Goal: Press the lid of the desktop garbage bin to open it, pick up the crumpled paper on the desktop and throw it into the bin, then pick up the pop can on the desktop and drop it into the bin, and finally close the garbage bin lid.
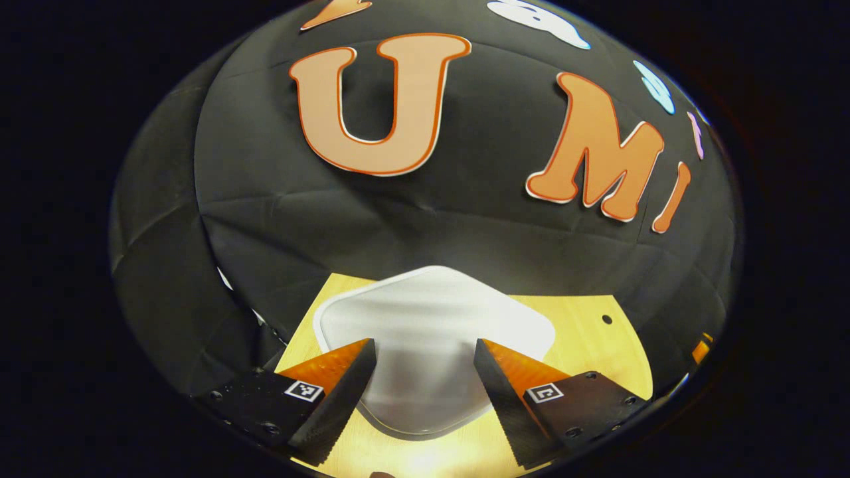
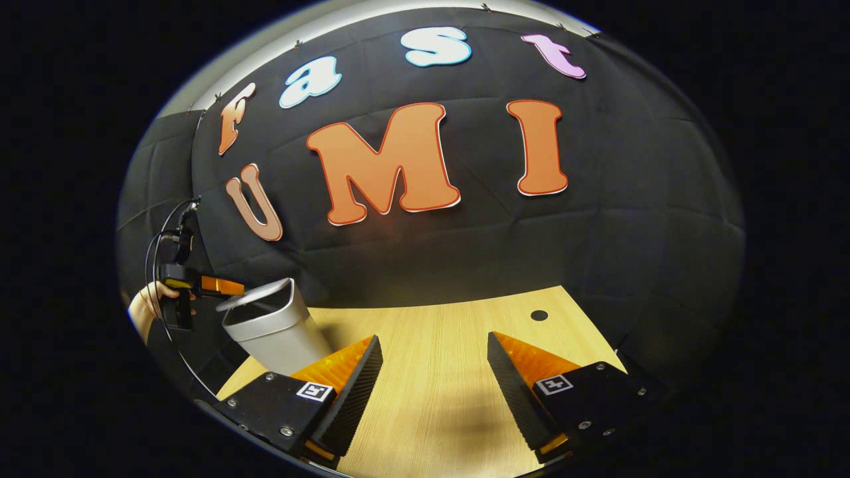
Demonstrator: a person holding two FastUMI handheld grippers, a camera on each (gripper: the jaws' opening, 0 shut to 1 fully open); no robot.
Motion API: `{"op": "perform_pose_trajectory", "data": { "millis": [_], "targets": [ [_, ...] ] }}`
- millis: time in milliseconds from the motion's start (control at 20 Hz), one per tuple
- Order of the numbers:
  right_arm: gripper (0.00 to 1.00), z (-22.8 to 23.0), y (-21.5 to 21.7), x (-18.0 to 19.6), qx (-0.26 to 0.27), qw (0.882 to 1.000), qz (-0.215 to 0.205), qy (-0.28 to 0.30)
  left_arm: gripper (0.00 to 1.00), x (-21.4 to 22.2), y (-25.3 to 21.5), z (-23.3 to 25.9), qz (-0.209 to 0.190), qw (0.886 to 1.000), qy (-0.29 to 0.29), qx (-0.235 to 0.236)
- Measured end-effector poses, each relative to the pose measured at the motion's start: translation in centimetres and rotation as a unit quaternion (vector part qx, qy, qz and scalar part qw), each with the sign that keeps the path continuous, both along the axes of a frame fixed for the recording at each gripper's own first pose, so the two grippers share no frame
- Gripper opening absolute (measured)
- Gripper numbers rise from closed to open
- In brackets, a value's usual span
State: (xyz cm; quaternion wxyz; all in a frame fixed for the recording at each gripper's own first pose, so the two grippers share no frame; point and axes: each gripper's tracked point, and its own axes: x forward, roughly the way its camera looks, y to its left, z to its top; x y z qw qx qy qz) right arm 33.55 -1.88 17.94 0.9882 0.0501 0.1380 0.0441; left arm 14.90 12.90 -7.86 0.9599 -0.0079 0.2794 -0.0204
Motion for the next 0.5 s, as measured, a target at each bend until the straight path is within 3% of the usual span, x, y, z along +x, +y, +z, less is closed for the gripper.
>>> {"op": "perform_pose_trajectory", "data": {
  "millis": [150,200,400,500],
  "targets": [
    [0.94,-0.3,0.3,-0.1,0.003,1.0,0.005,0.004,0.95,-1.2,0.4,-2.9,-0.019,0.998,0.031,0.05],
    [0.94,-0.4,0.6,-0.1,0.005,1.0,0.008,0.006,0.96,-1.0,0.5,-2.3,-0.023,0.998,0.014,0.057],
    [0.94,-0.8,1.0,-0.2,0.007,1.0,0.014,0.011,0.98,-0.9,0.2,-2.5,-0.017,0.999,0.002,0.036],
    [0.95,-0.9,1.1,-0.2,0.005,1.0,0.014,0.011,0.98,-1.3,0.3,-2.3,-0.033,0.998,-0.01,0.048]
  ]
}}
